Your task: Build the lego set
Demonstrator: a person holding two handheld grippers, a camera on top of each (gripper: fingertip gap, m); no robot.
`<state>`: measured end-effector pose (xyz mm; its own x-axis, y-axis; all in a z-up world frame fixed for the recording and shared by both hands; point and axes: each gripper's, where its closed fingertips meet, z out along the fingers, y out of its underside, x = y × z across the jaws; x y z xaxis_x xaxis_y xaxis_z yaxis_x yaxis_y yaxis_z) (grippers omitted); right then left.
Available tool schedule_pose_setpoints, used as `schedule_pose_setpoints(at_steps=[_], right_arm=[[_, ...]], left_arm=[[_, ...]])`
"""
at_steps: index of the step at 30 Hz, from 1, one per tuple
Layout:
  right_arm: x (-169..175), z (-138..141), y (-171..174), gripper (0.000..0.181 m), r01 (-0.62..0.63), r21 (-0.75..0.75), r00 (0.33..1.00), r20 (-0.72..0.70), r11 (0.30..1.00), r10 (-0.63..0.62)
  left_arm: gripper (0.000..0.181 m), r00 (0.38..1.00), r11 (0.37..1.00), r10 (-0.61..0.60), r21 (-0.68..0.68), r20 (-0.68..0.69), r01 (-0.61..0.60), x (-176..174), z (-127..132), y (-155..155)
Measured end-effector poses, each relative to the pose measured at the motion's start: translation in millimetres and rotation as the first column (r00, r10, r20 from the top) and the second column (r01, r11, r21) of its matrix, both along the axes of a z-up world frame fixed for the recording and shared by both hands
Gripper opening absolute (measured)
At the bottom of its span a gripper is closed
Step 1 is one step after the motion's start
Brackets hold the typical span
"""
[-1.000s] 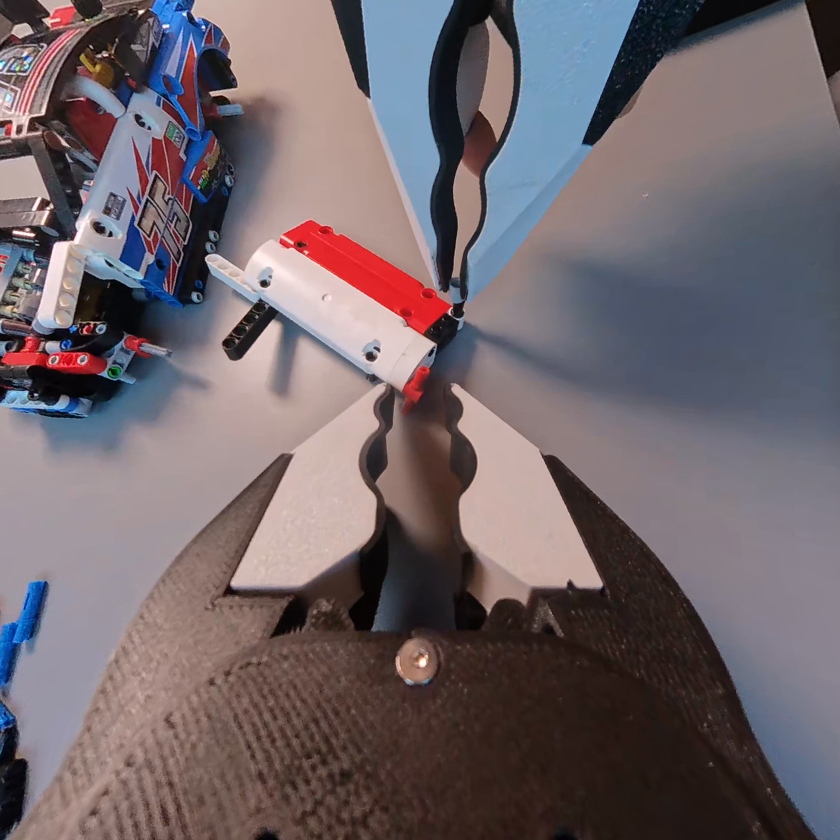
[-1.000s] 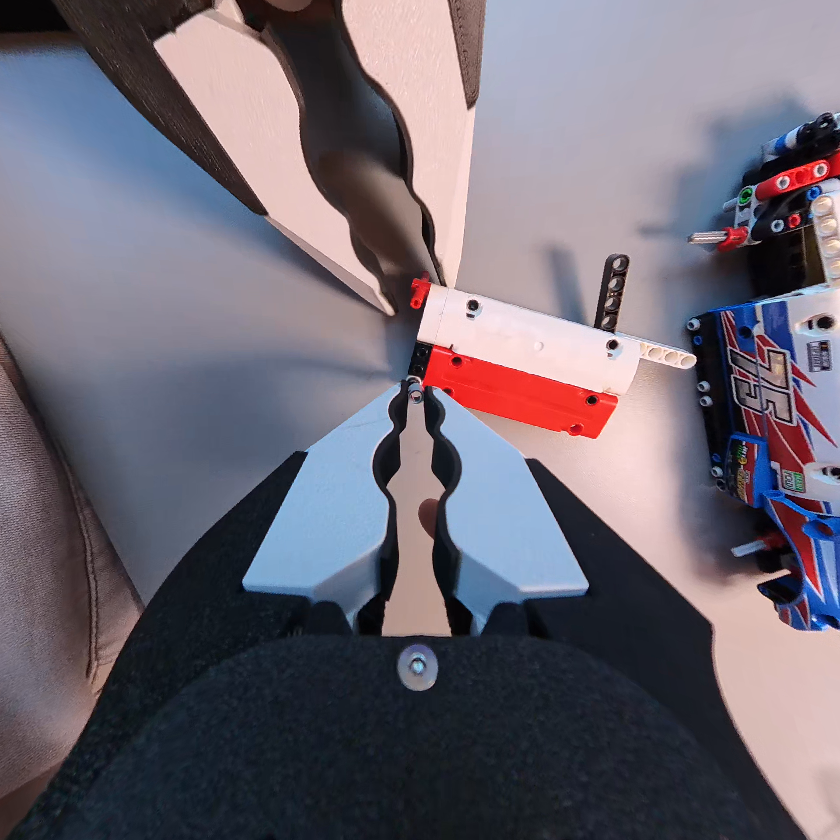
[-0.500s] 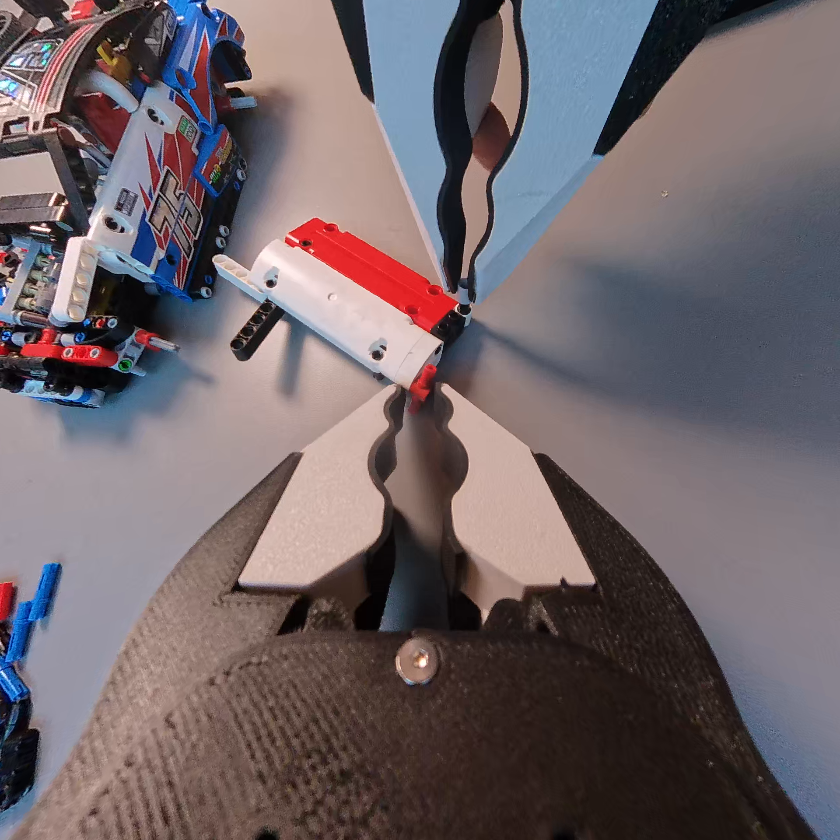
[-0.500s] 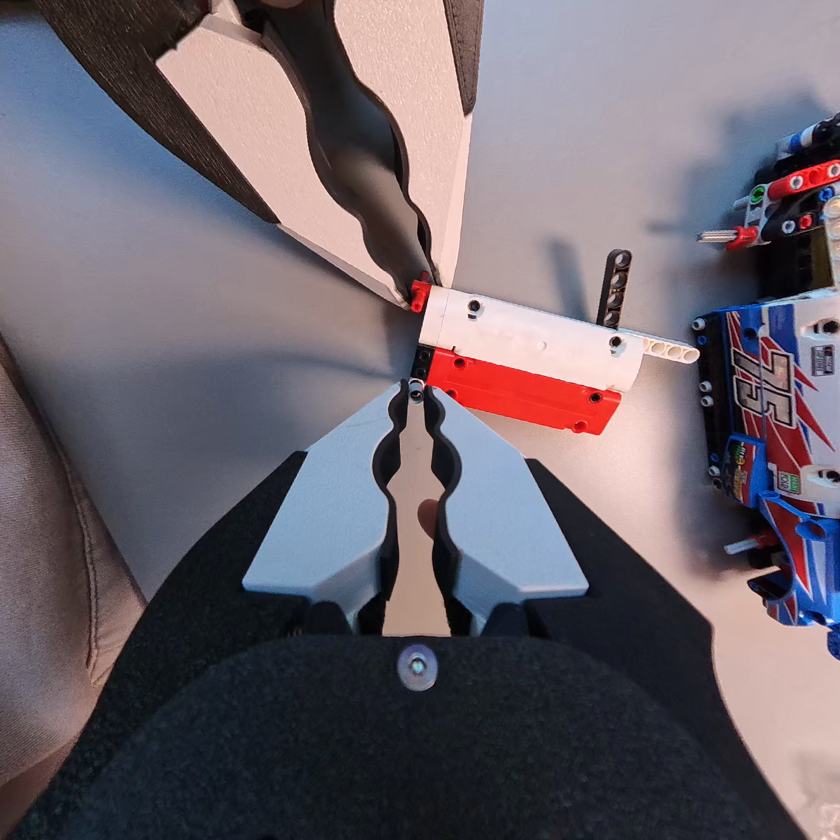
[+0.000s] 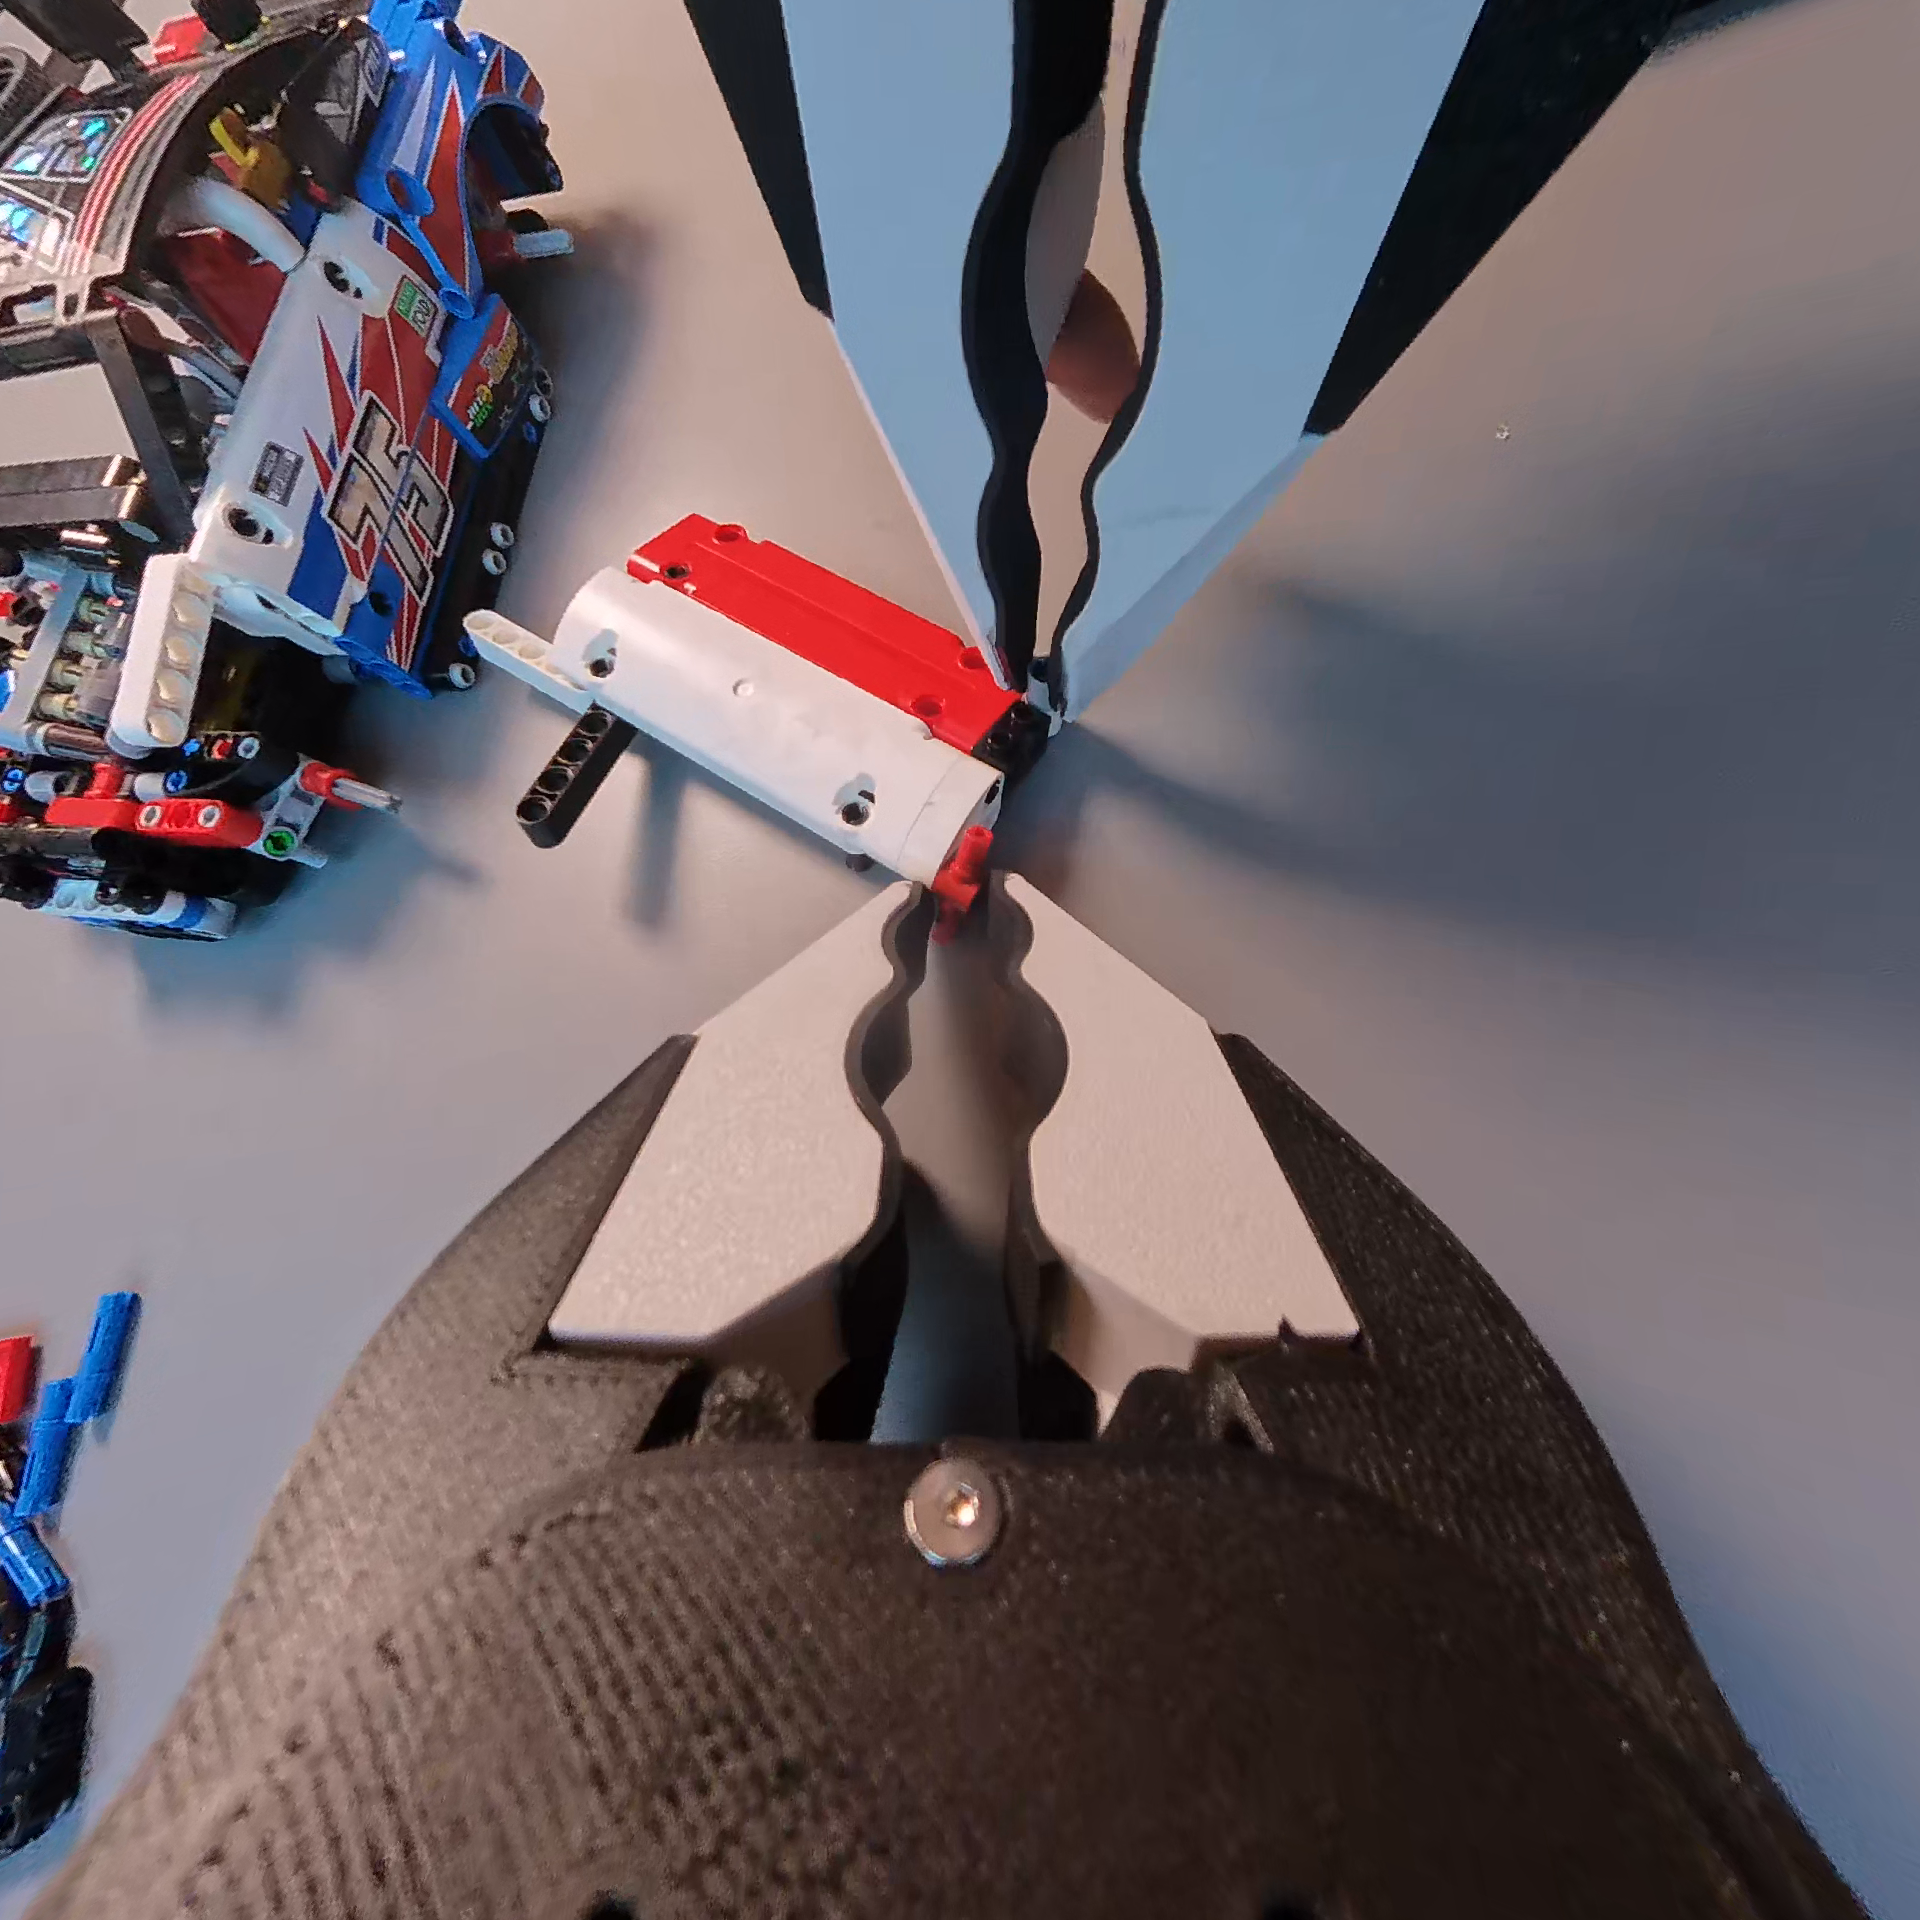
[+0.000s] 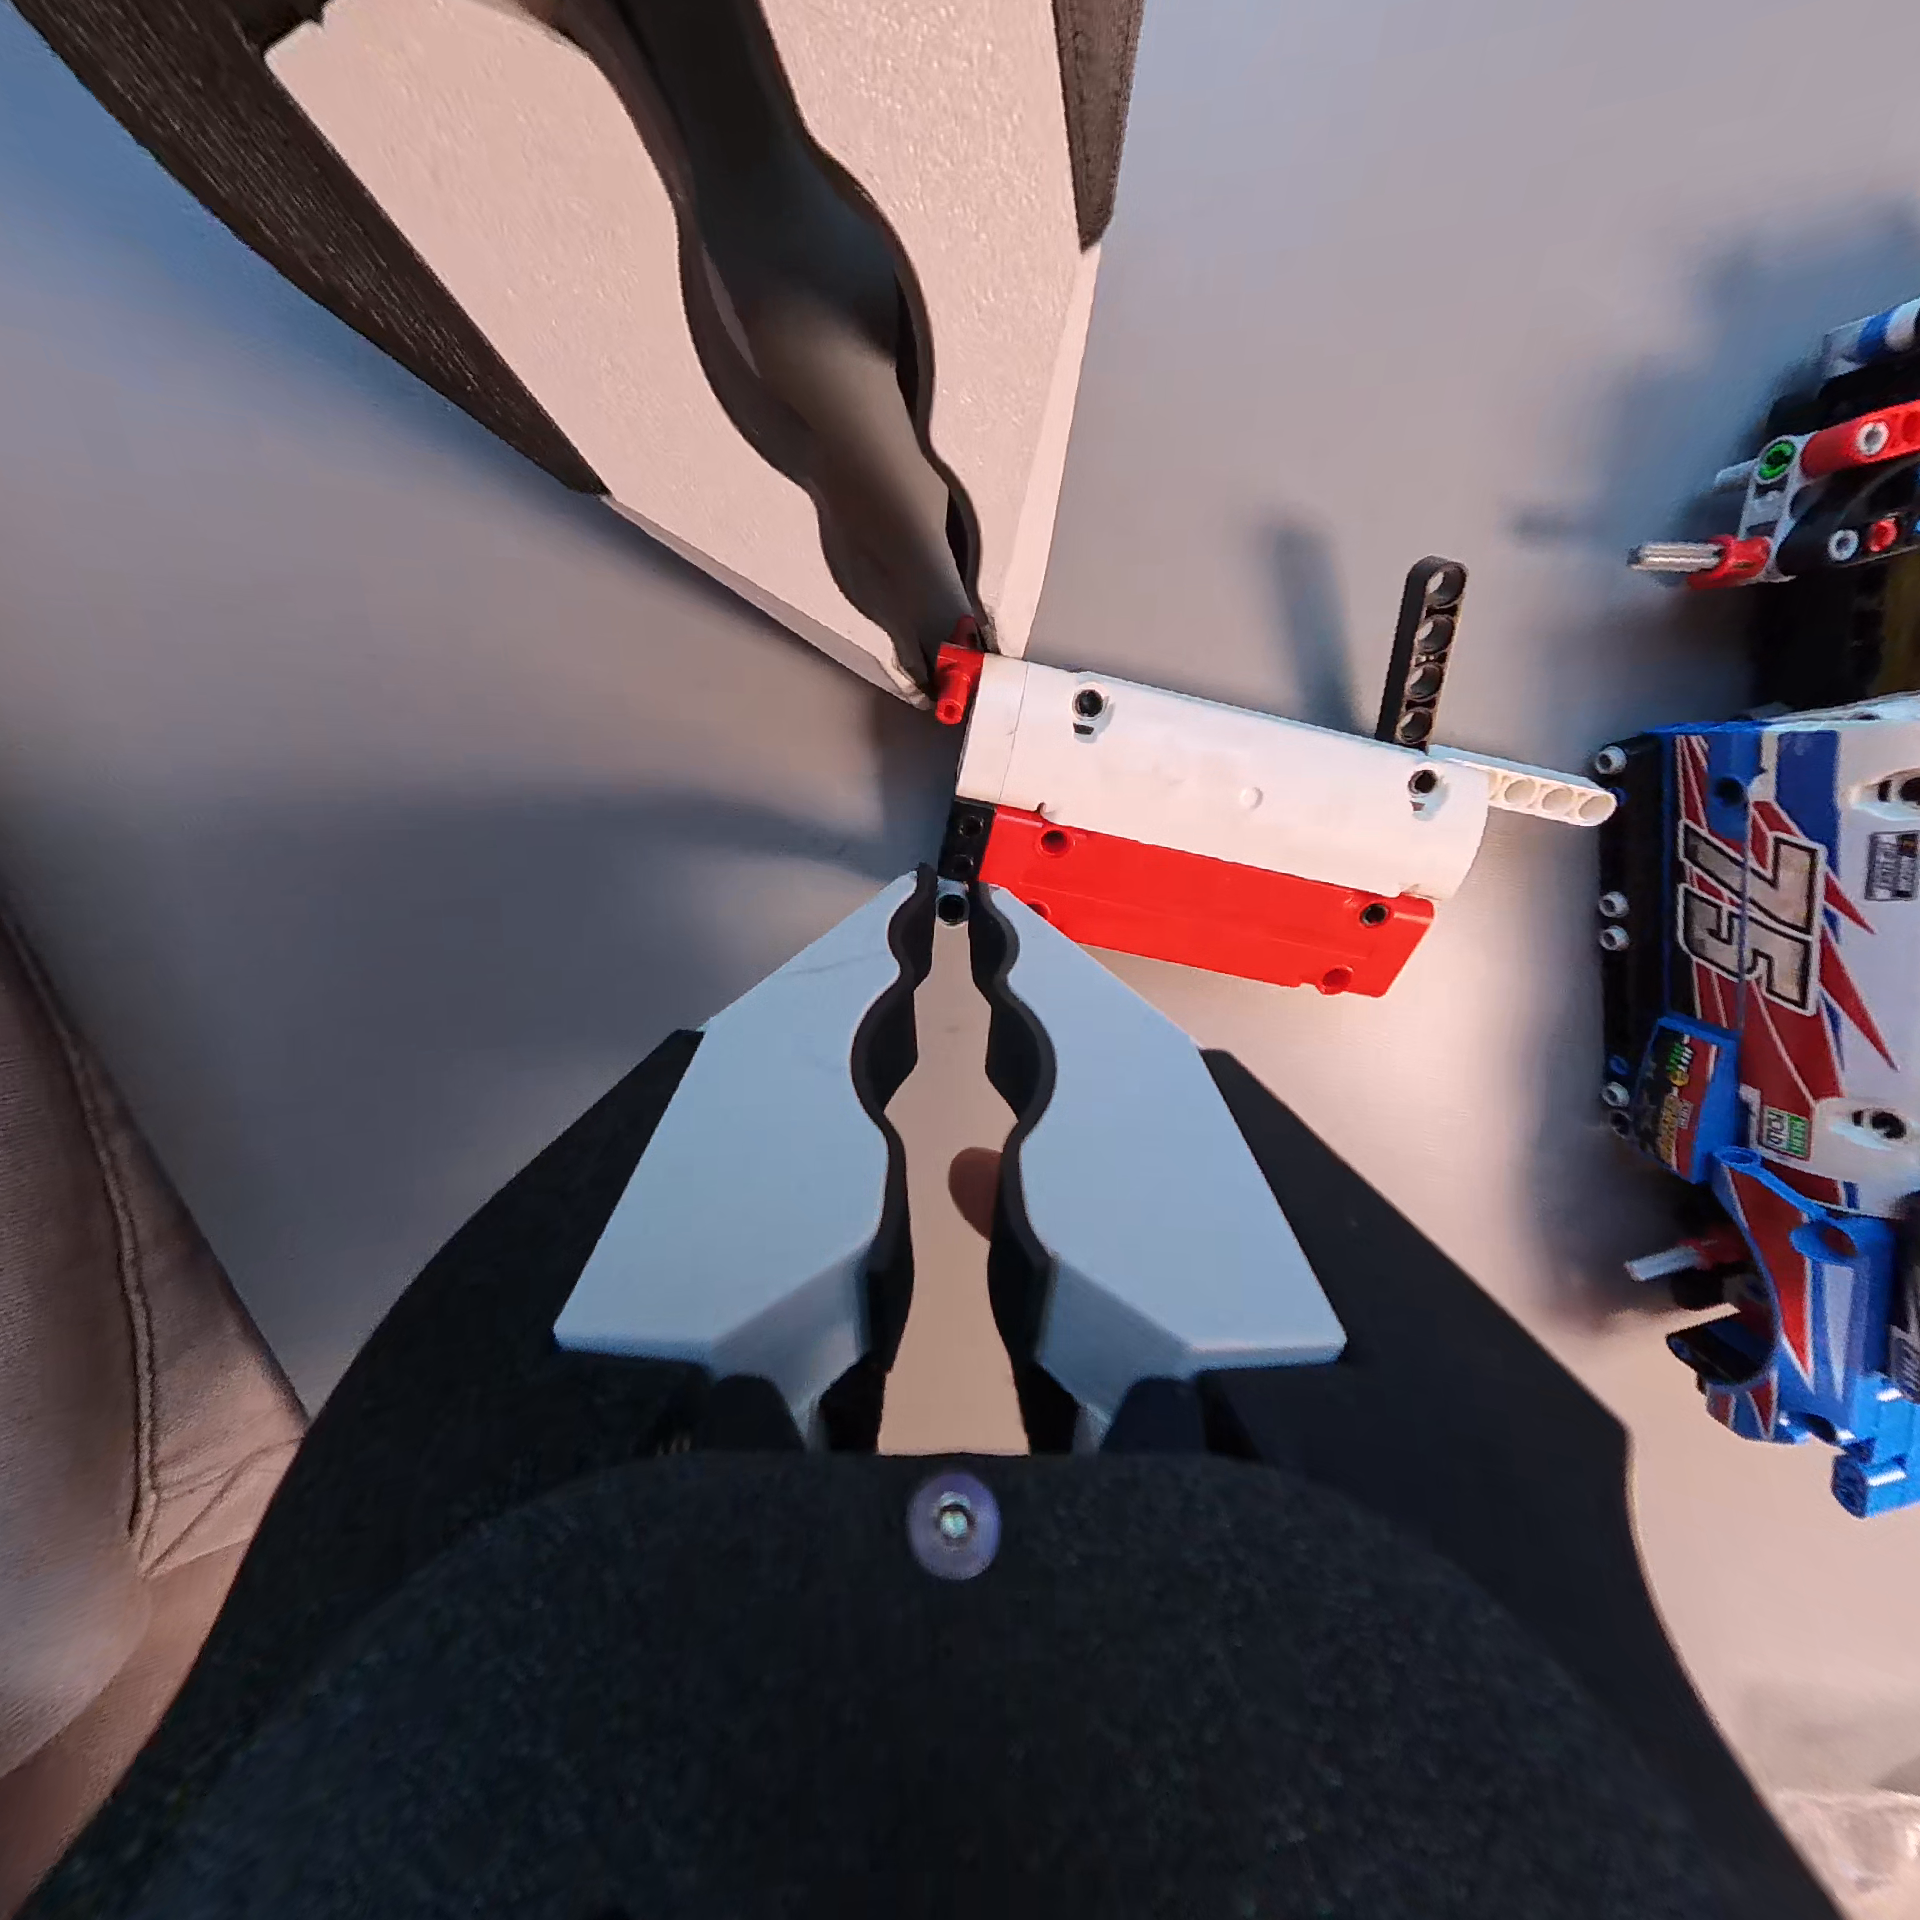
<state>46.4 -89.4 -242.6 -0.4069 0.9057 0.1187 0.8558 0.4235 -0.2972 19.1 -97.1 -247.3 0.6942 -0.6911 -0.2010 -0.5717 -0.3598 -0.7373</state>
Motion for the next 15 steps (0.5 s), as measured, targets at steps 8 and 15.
schedule_pose_setpoints(at_steps=[8,15], right_arm=[[10.2,39.4,-8.4,0.041,-0.228,-0.175,0.921,-0.358,0.958,0.153],[14.0,34.6,41.1,0.069,-0.283,-0.031,0.887,-0.388,0.959,0.249]], left_arm=[[0.008,0.993,0.992,-0.115,0.051,-0.012,0.115,-3.6,1.7,-5.3],[0.008,0.972,0.968,-0.235,0.081,-0.023,0.236,-6.3,3.2,-12.0]])
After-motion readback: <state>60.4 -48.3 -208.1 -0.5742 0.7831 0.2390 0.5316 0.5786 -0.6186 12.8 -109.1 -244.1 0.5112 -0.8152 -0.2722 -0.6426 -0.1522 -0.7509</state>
